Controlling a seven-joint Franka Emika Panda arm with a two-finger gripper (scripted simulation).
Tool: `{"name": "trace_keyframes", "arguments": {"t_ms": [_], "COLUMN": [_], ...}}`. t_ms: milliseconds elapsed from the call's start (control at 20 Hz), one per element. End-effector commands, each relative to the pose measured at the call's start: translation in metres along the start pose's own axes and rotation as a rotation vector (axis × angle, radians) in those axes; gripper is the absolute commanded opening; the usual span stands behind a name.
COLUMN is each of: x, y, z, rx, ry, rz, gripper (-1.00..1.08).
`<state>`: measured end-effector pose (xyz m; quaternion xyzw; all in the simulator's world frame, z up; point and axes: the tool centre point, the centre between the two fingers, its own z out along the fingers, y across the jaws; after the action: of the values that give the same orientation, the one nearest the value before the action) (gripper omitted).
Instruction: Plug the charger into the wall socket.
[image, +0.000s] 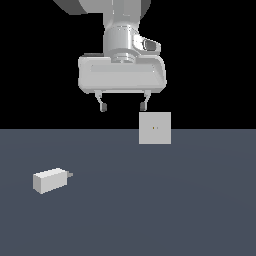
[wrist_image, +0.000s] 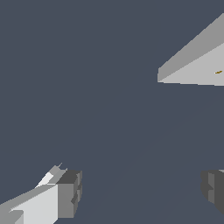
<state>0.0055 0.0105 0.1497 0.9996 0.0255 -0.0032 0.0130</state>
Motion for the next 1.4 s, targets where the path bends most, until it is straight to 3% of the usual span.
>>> {"name": "trace_keyframes", "arguments": {"t_ms": [0, 550, 1350], "x": [0.000, -0.012, -0.050], "y": [0.000, -0.009, -0.049], "z": [0.000, 0.006, 0.033], "rx": [0.000, -0.004, -0.019], "ry": [0.000, 0.021, 0.103], "rz": [0.000, 0.060, 0.296], "gripper": [1.00, 1.00, 1.00]}}
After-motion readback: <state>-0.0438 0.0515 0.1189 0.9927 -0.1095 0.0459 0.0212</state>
